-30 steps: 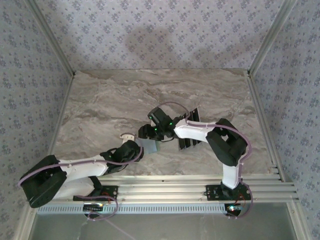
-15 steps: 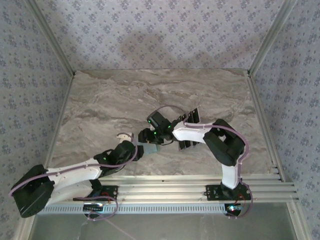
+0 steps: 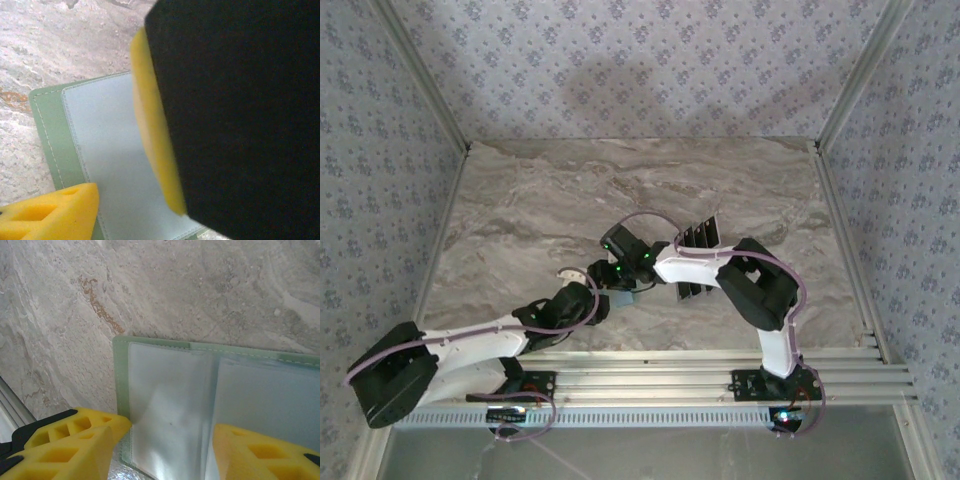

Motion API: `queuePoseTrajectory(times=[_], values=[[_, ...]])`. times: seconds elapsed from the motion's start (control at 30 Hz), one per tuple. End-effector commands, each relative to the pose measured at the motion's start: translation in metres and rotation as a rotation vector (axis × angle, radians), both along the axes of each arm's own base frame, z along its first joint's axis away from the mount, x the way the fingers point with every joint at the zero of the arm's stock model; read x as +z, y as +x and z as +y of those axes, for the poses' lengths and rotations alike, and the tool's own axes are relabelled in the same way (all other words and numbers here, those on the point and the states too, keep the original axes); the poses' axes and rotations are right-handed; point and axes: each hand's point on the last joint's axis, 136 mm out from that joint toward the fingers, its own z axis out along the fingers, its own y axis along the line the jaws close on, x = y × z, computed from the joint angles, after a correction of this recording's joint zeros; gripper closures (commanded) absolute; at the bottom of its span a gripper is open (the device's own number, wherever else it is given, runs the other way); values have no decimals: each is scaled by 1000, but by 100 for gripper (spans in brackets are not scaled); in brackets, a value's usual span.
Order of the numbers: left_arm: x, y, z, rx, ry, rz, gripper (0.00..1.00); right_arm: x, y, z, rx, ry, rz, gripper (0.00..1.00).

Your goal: Put the credit cards into the card holder

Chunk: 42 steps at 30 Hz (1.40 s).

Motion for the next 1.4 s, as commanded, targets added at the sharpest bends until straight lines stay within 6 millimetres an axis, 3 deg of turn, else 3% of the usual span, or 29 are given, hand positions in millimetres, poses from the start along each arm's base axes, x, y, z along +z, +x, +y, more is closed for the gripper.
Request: queuePoseTrajectory(times=[0.0,0.23,0.4,0.5,0.63,0.97,1.37], values=[[9,6,-11,-20,-16,-30,29,-4,-2,4,0,-1,26,43],[9,8,-14,-25,-11,-30,28,9,3,1,11,5,-10,43],[7,6,-11,-19,-8,-24,28,30,13,-16,3,-28,-87,42],[6,6,-10,-14,-11,-25,28,32,18,-31,-6,-85,-122,42],[7,7,-11,-15,-13,-28,29,26,21,-46,-12,-147,-128,42],[7,6,-10,-15,-12,-28,29,-2,16,-53,-16,-199,-96,42],[8,7,-11,-17,-13,-32,28,-26,4,-34,17,-180,-31,43]])
